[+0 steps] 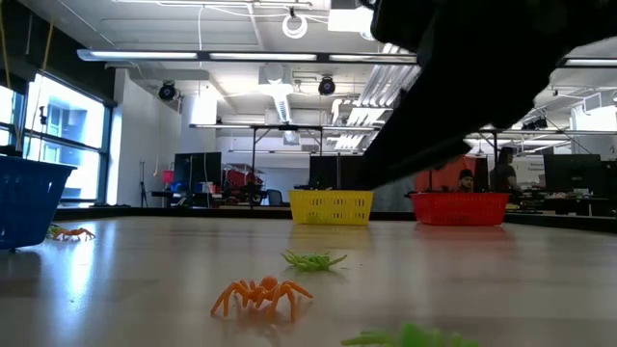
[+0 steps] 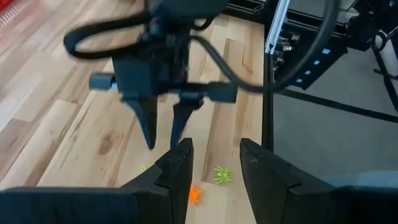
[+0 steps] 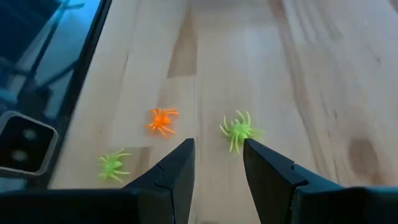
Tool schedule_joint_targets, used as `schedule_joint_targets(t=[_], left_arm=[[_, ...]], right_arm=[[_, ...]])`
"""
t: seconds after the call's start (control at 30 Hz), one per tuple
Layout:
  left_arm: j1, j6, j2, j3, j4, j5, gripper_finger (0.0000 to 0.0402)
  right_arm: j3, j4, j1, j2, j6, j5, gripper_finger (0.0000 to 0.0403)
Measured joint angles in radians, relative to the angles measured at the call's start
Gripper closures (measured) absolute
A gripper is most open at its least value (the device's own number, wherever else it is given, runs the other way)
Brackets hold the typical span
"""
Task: Sort Halloween decoration
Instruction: Put the green spider toy into the yellow bin
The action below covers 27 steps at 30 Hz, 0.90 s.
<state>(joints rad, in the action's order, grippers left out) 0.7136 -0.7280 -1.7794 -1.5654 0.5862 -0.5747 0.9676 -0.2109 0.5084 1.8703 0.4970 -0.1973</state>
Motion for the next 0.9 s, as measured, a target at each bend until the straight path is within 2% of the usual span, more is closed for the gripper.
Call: schedule_joint_targets(t=[0.2,0.33,0.63,0.9], left_arm=[[0.0,0.046,0.0,0.0,-0.006,-0.012,0.028],[0.001,0.05,0.0,0.0,-0.005,-0.012,0.028],[0.001,0.052,0.0,0.0,-0.004,-0.013,0.028],[0.002,0.061,0.0,0.0,0.004,-0.013,0.028]], right_arm=[[0.0,-0.067,-0.04,0.051,-0.277,0.06,0.0269],[0.0,-0.065,-0.068,0.051,-0.36,0.082,0.0269],[0.0,-0.063,-0.104,0.052,-0.357,0.182,0.0269],[0.001,-0.135,-0.104,0.119,-0.319,0.191,0.0269]])
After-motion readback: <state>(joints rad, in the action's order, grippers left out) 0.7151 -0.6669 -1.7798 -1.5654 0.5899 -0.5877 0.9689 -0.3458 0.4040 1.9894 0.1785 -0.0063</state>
